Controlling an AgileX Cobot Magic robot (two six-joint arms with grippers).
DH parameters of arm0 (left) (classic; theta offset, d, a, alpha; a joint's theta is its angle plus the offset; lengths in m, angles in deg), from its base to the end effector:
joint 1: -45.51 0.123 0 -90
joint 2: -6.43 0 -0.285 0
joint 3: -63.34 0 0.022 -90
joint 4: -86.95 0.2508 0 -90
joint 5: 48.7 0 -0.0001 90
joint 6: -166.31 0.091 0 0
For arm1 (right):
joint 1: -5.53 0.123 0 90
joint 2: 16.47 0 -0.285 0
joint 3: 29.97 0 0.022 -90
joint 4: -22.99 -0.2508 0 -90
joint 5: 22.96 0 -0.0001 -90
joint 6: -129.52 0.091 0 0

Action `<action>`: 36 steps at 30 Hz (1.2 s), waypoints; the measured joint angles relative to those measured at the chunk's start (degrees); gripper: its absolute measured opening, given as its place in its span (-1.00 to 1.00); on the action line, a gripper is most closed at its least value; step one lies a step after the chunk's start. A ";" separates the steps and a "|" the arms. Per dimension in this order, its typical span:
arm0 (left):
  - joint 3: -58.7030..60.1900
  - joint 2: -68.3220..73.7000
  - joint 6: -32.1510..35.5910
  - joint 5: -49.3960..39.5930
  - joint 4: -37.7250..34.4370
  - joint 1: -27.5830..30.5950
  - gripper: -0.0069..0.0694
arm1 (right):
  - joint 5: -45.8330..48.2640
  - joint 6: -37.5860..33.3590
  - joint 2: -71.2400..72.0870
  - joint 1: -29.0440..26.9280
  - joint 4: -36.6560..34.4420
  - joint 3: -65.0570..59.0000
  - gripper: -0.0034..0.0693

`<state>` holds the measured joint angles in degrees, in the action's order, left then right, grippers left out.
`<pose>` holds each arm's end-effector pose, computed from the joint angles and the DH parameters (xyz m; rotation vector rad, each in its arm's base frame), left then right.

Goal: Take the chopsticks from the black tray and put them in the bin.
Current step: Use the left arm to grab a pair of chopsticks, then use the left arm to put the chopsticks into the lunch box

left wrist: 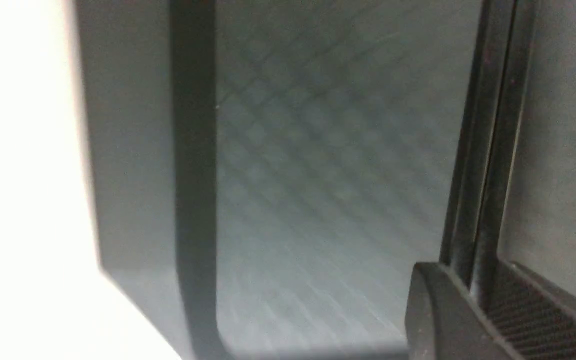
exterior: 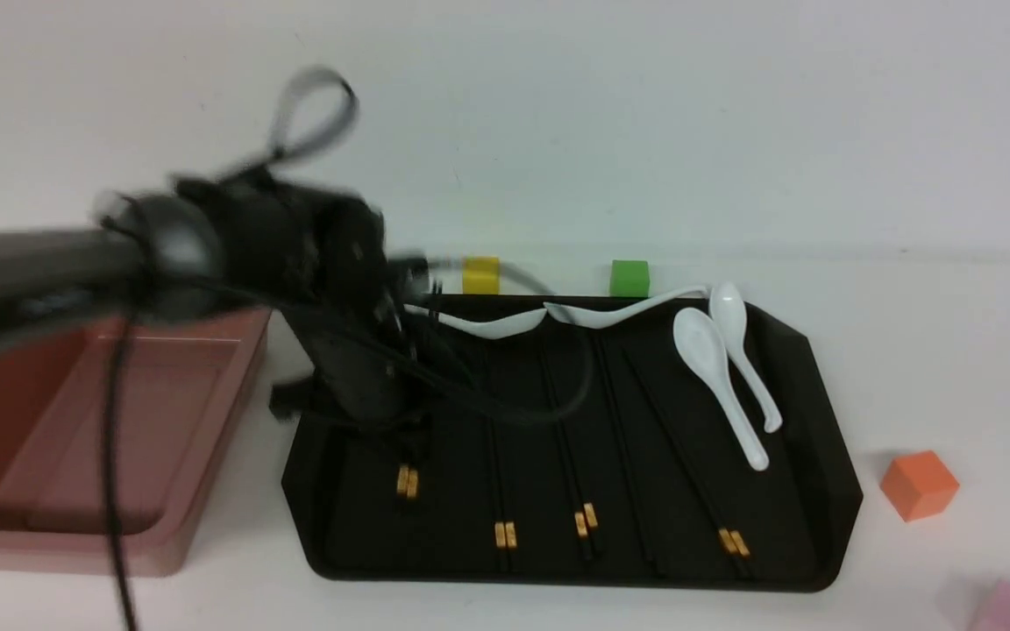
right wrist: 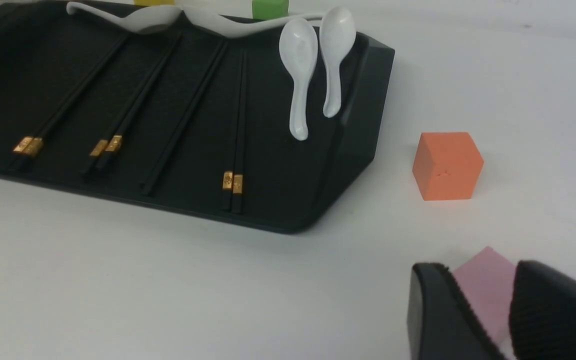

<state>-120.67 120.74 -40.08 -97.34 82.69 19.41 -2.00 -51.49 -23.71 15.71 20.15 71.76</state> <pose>0.3506 -0.1774 0.2316 -0.0619 2.8230 -0.3143 0.0517 0.0109 0.1746 -0.1508 1.8547 0.1596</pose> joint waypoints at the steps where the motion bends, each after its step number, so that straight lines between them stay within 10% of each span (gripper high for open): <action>1: -0.68 -2.04 0.00 -1.38 0.27 0.00 -0.52 | 0.00 0.00 0.00 0.00 0.00 0.00 -0.25; 8: -3.82 -17.40 -4.29 -10.48 10.69 2.57 -0.52 | 0.00 0.00 0.00 0.00 0.00 0.00 -0.25; 19: 3.49 -12.82 1.76 -8.11 5.66 27.25 -0.52 | 0.00 0.00 0.00 0.00 0.00 0.00 -0.25; 36: 4.16 -1.45 2.86 2.02 4.26 30.04 -0.19 | 0.00 0.00 0.00 0.00 -0.07 0.00 -0.25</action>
<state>-116.50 119.29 -37.22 -95.32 86.95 49.46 -2.00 -51.49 -23.71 15.71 20.08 71.76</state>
